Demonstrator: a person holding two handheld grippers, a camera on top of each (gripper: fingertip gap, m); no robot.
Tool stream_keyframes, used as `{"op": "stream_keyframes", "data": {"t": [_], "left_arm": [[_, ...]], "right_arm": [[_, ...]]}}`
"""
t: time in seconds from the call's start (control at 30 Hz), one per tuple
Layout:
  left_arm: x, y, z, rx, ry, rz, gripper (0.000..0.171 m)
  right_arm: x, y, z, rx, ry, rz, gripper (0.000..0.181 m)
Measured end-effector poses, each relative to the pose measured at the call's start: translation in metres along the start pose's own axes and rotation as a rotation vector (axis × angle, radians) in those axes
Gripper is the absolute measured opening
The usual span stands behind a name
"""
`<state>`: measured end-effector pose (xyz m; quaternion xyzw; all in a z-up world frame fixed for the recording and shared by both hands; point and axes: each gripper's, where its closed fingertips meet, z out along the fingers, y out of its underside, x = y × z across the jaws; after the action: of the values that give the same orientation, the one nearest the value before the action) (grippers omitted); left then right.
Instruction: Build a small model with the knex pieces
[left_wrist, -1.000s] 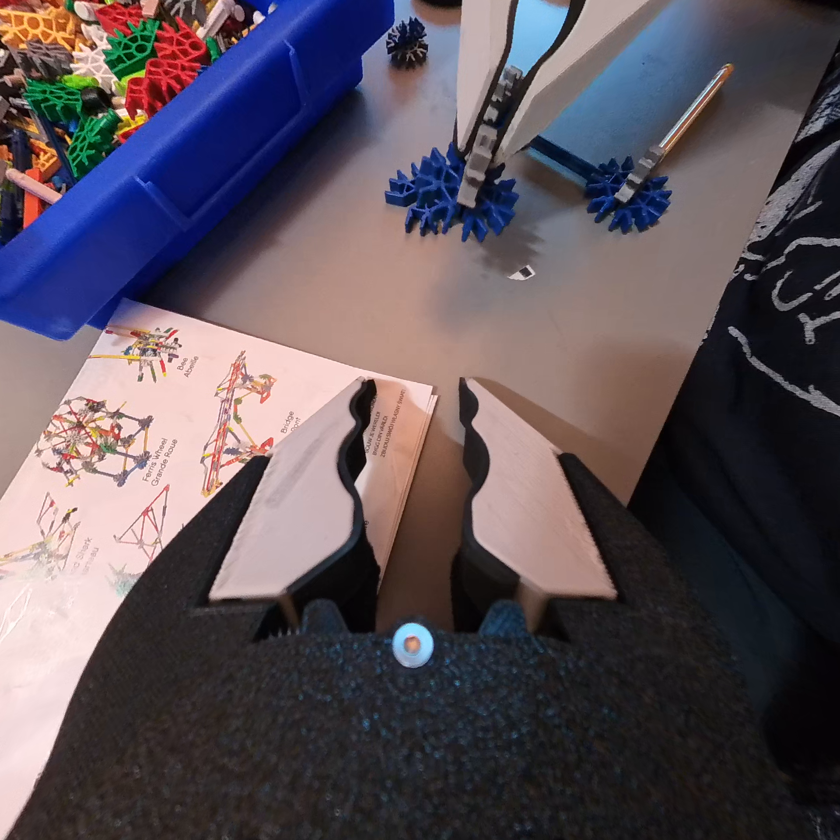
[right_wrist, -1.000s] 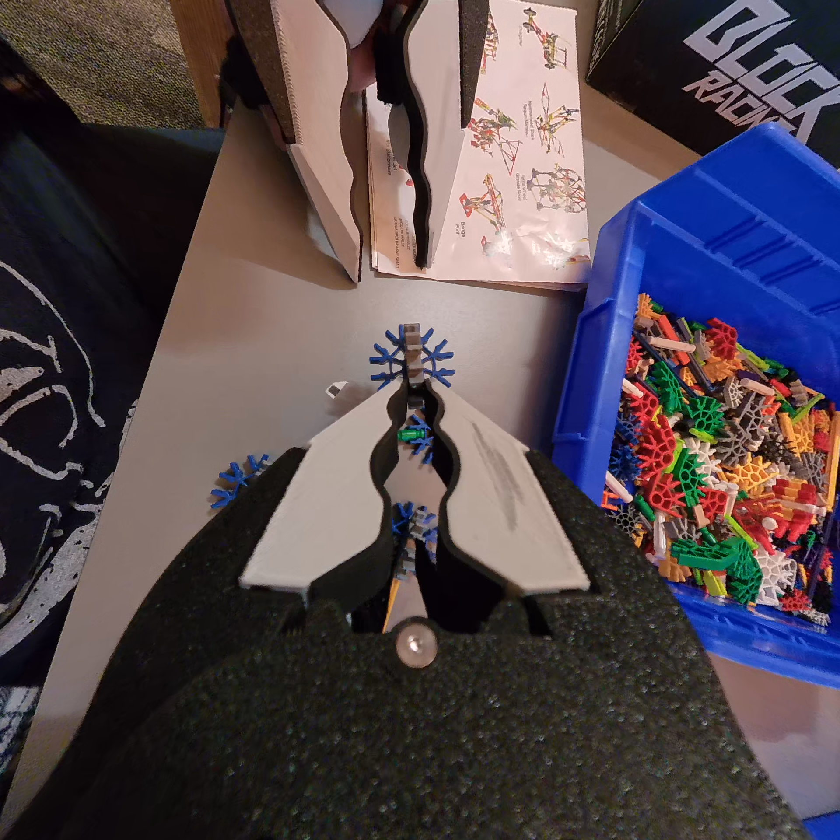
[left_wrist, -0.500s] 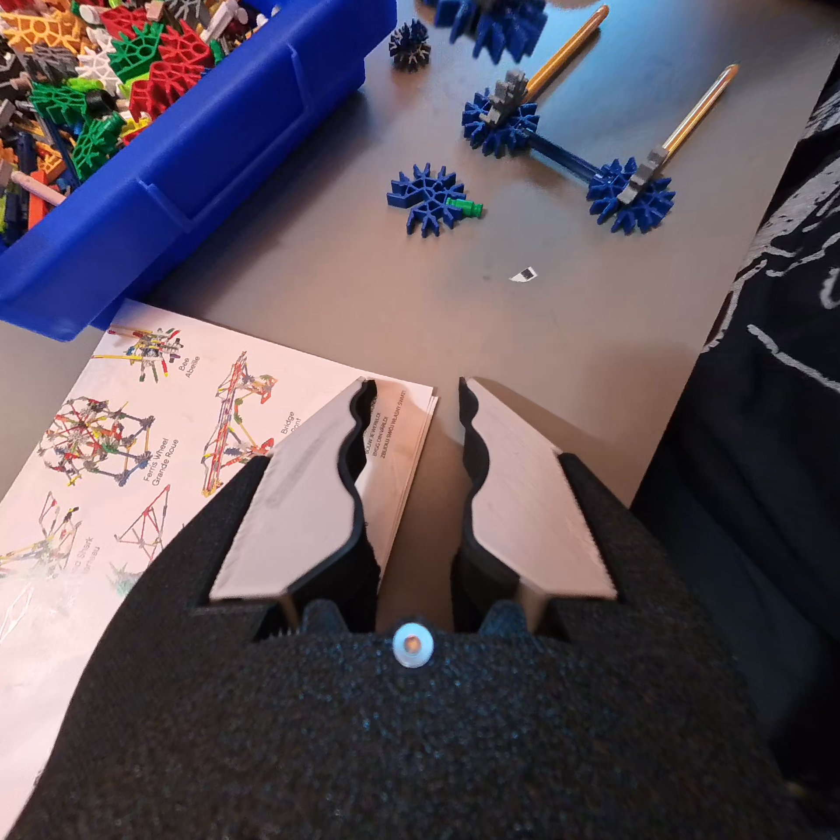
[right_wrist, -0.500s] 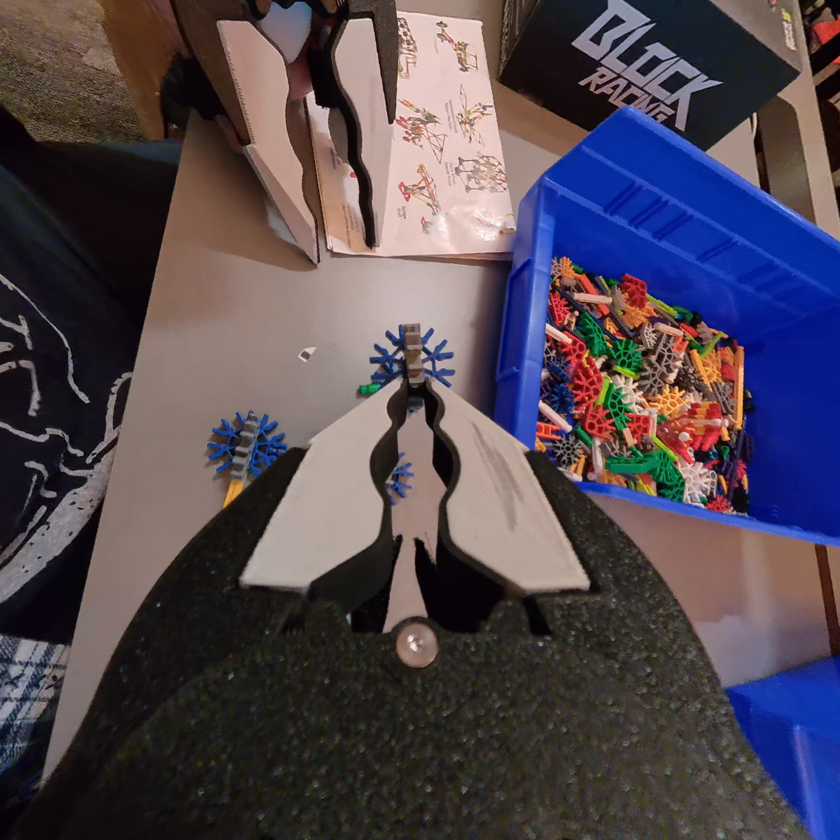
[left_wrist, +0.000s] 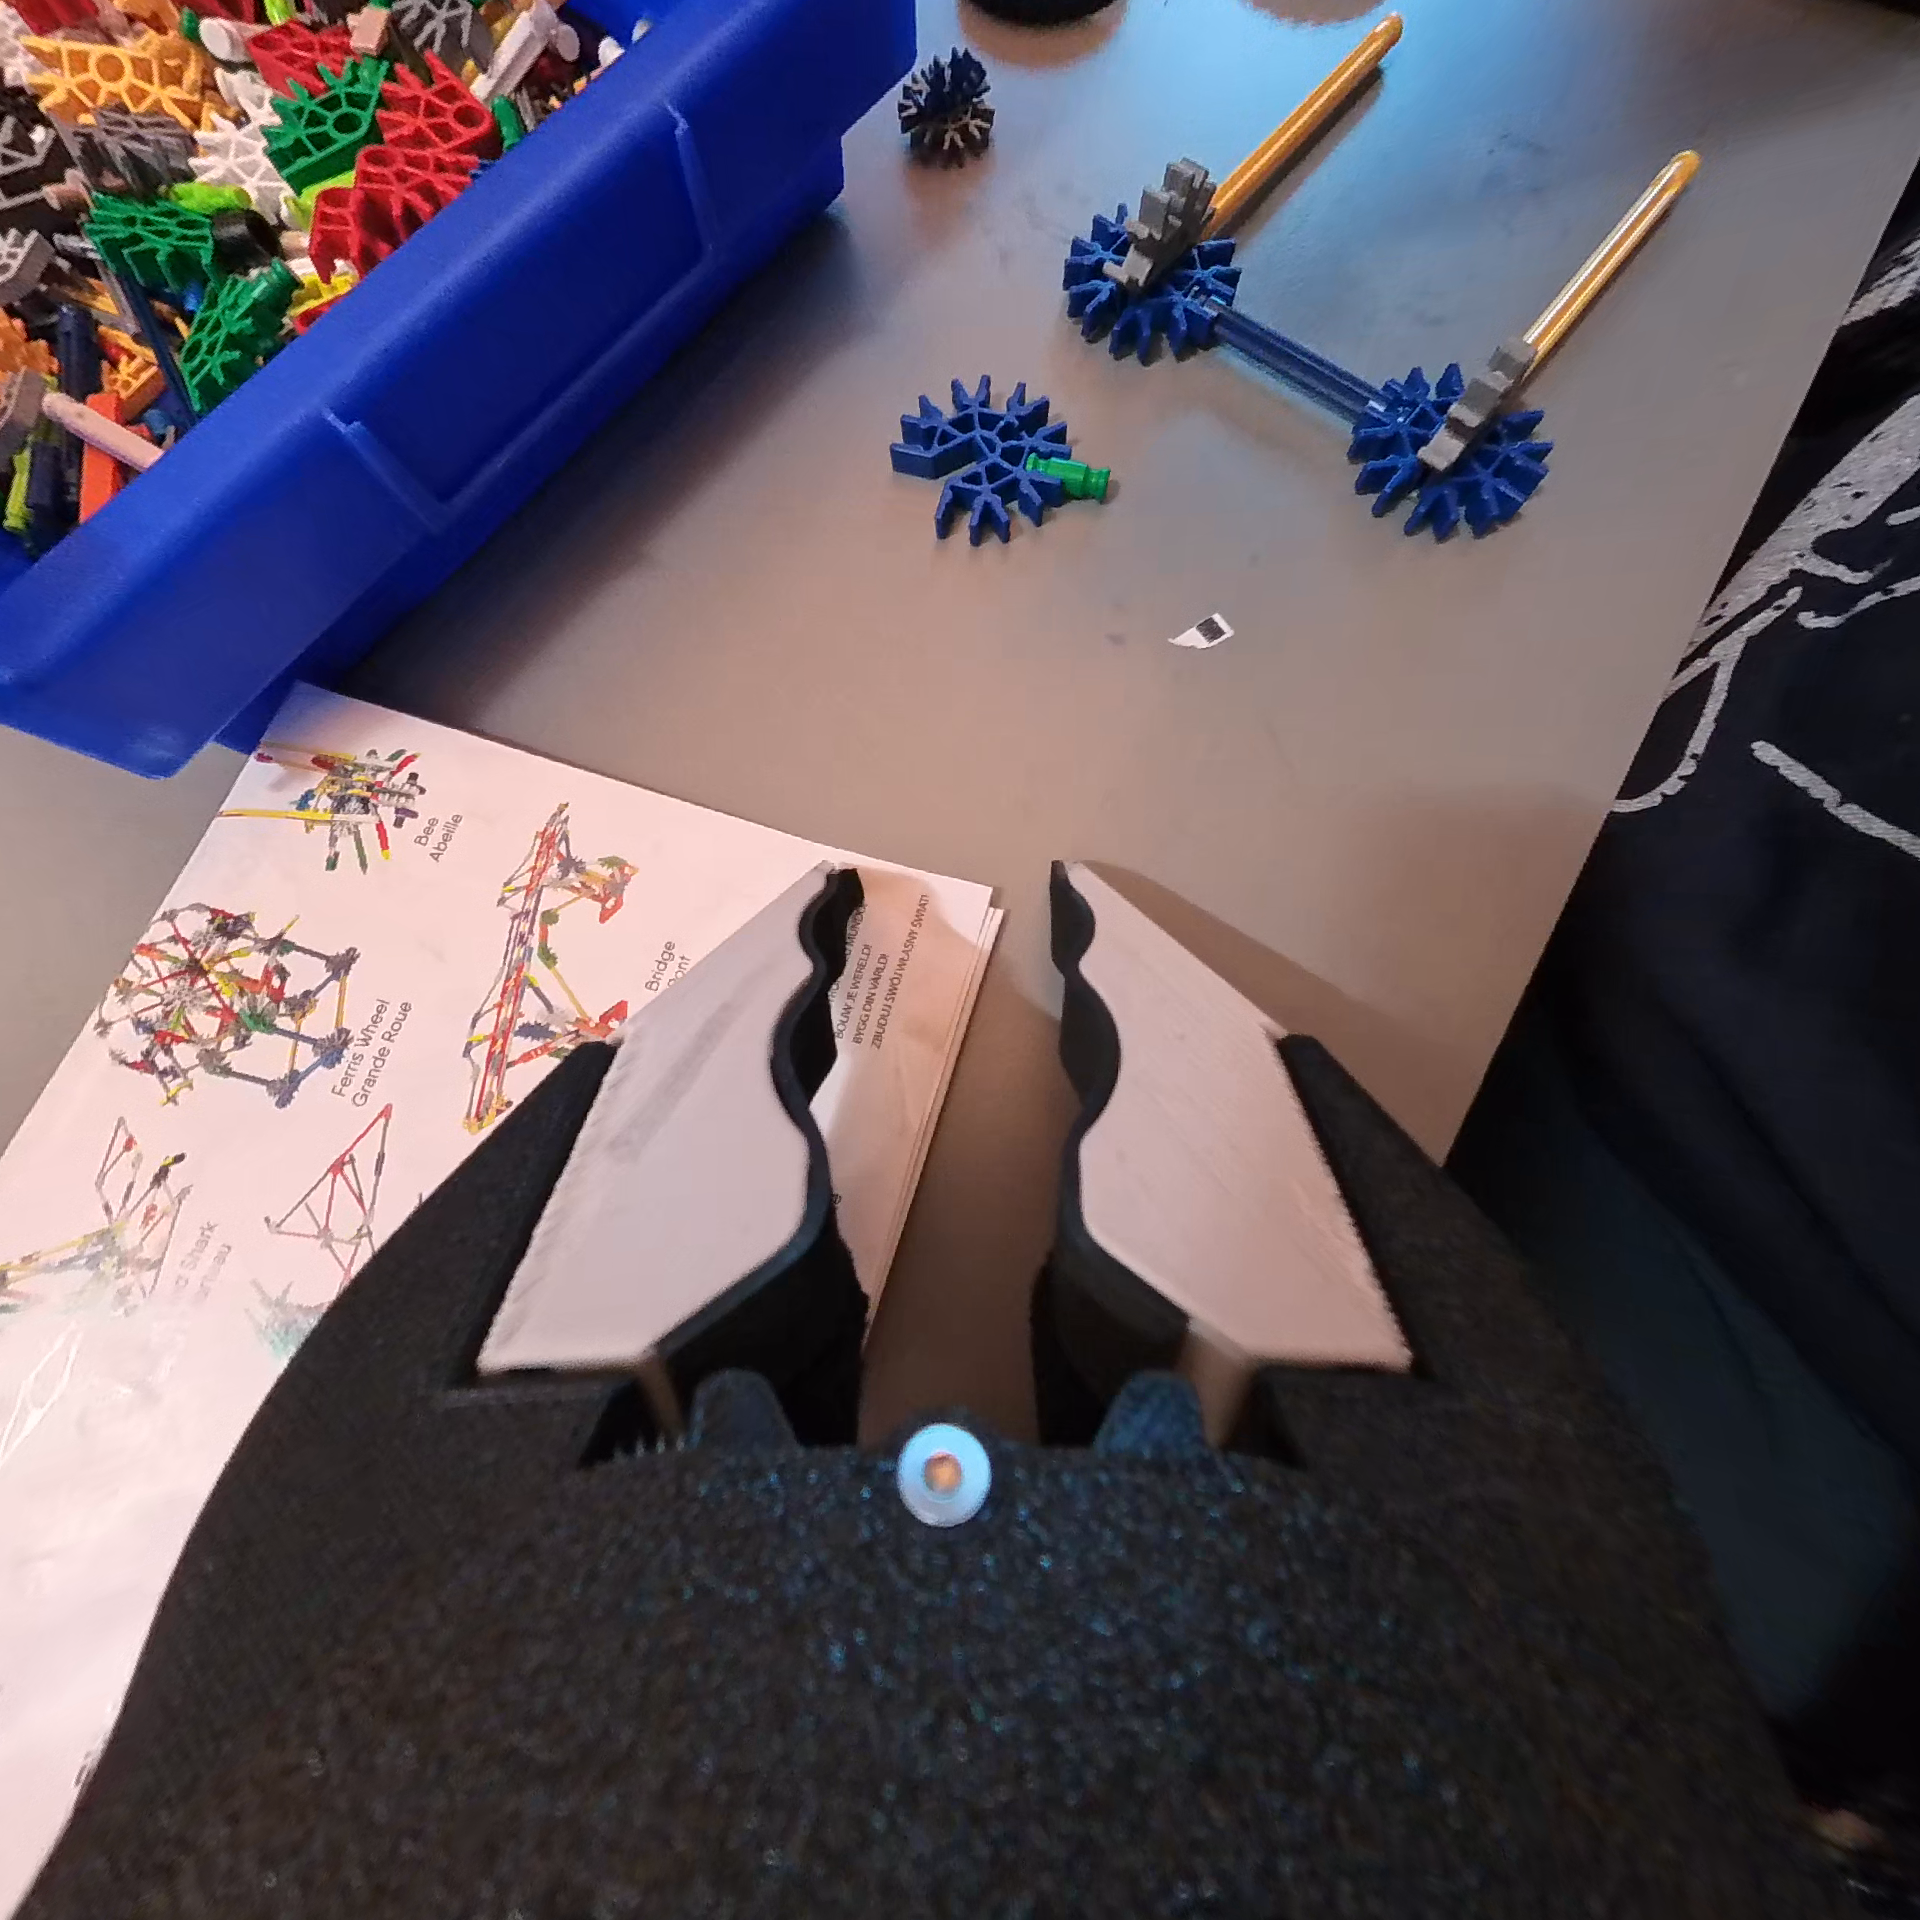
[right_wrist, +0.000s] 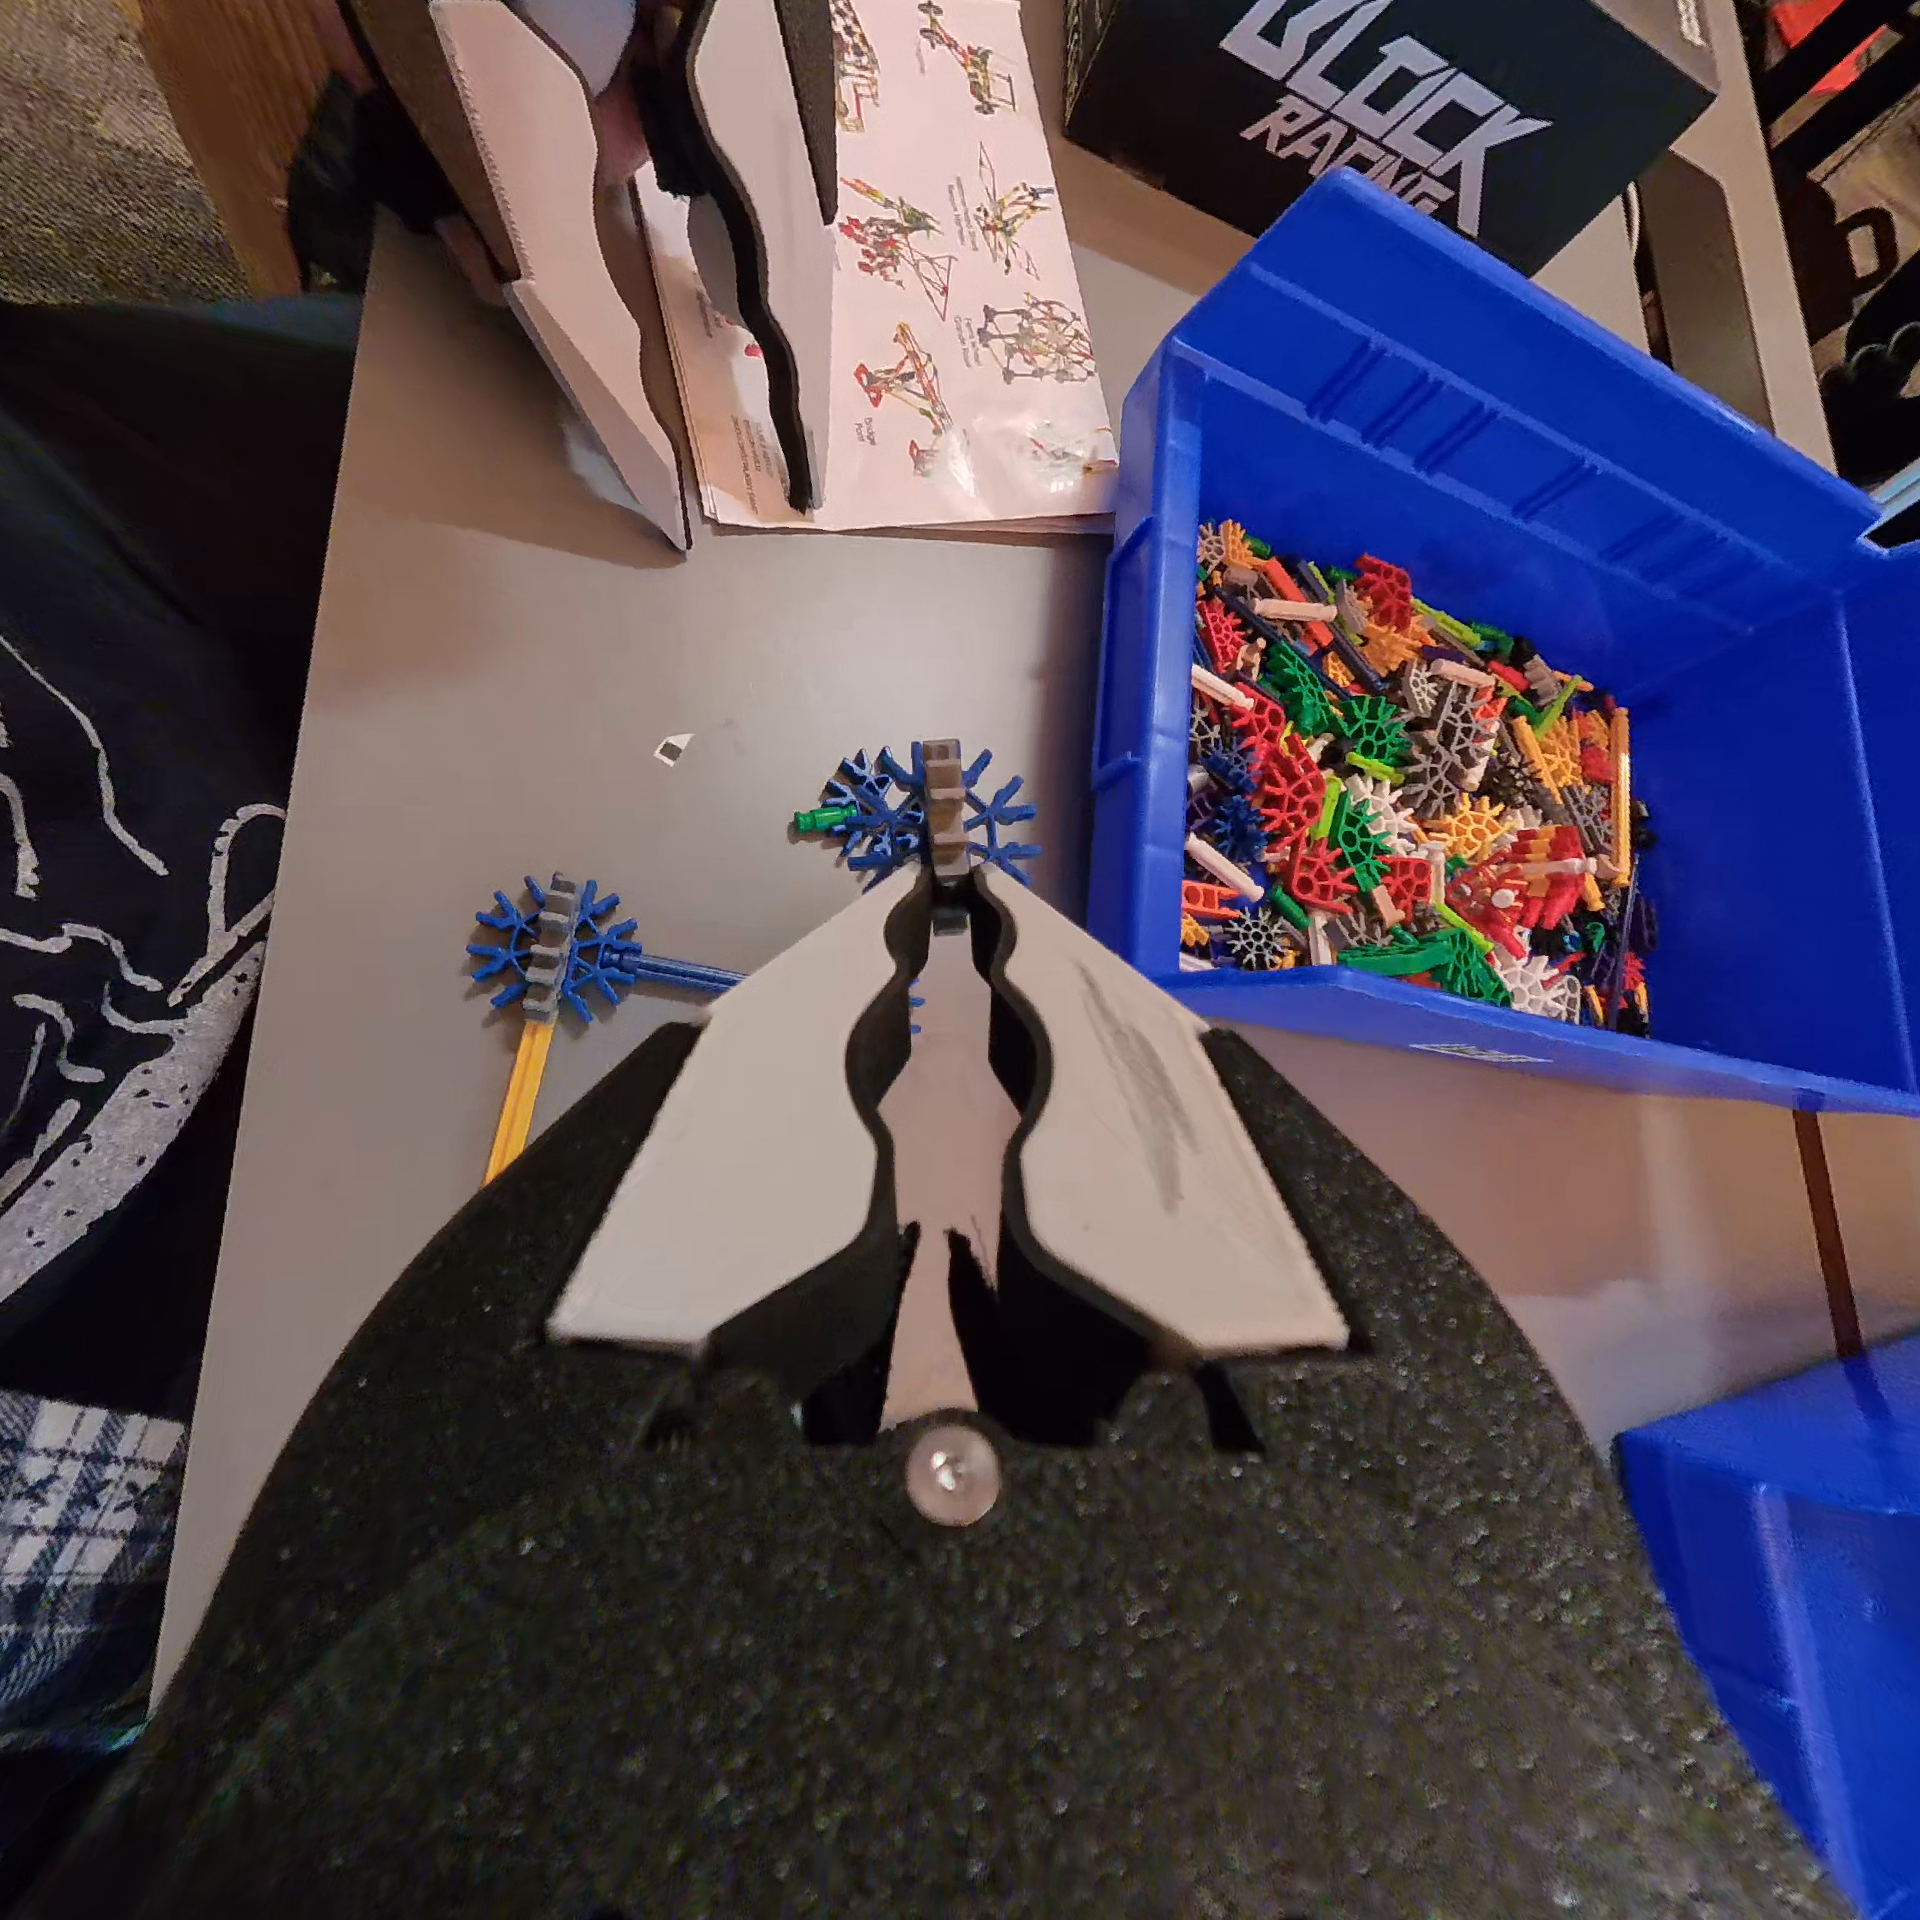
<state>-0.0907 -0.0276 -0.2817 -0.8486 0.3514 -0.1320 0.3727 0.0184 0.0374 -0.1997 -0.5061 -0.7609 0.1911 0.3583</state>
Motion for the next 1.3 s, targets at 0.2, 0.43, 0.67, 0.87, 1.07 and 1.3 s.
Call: {"op": "stream_keyframes", "data": {"t": [0.2,0.43,0.67,0.87,1.07,1.3], "left_arm": [[0.0,0.0,0.0,0.001,-0.002,0.001,0.038],[0.0,0.0,0.0,0.004,-0.005,0.003,0.038],[0.0,0.0,-0.001,0.006,-0.008,0.008,0.038],[0.0,-0.001,-0.001,0.008,-0.011,0.013,0.037],[0.001,-0.001,-0.001,0.01,-0.012,0.017,0.037],[0.001,-0.001,-0.001,0.013,-0.015,0.021,0.037]], "right_arm": [[0.0,-0.001,0.003,0.002,-0.001,0.0,0.006],[0.0,-0.003,0.009,0.004,-0.011,-0.005,0.006],[-0.003,-0.002,0.018,0.0,-0.035,-0.001,0.006],[-0.008,-0.007,0.027,0.006,-0.063,-0.008,0.006],[-0.021,-0.015,0.039,0.021,-0.115,-0.021,0.006],[-0.047,-0.023,0.06,0.012,-0.194,-0.065,0.006]]}}
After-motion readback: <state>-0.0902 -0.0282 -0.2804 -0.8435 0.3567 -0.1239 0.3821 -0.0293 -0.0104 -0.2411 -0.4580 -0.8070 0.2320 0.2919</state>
